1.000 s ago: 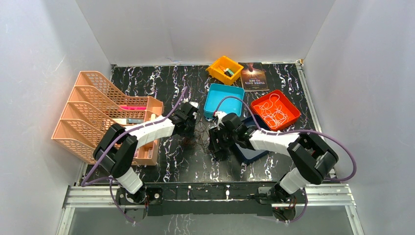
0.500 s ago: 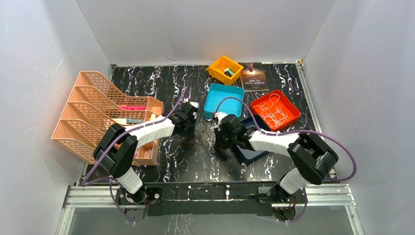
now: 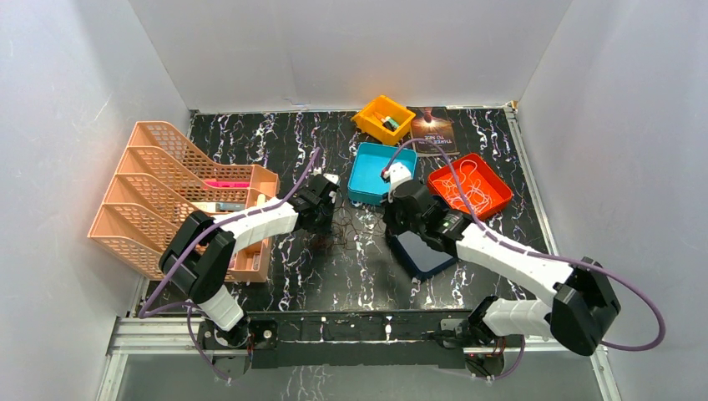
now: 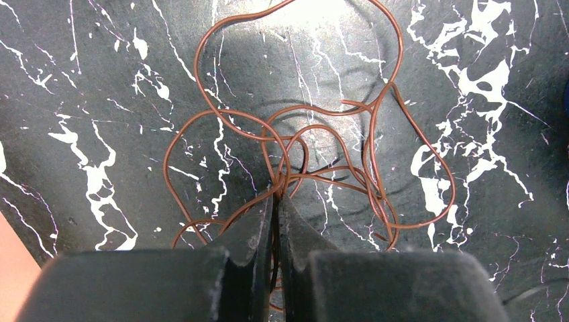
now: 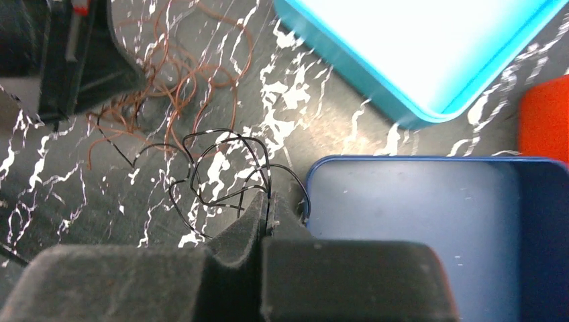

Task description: Untangle the cables

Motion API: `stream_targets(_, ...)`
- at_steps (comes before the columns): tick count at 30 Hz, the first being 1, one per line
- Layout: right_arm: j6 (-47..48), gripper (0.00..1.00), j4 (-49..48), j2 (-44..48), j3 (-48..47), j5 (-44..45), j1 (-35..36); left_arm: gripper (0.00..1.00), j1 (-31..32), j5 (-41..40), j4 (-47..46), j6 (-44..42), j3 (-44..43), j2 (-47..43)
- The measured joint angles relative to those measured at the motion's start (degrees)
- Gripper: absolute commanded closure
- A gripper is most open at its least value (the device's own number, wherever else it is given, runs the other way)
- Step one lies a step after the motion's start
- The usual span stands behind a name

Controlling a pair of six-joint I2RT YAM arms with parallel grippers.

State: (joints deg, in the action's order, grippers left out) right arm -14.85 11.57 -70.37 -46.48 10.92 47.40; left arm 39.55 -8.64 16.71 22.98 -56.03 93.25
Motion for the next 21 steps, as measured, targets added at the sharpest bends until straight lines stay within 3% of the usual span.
stream_targets(13, 8.2, 1.00, 6.9, 9.7, -7.3, 19.5, 0.0, 1.00, 0.0, -0.2, -0.1, 0.0, 0.0, 0.1)
stream_targets(21, 14.3, 1.00, 8.5, 10.8, -10.3, 30.2, -0.4, 1.00, 0.0, -0.6, -0.4, 0.0, 0.1, 0.1)
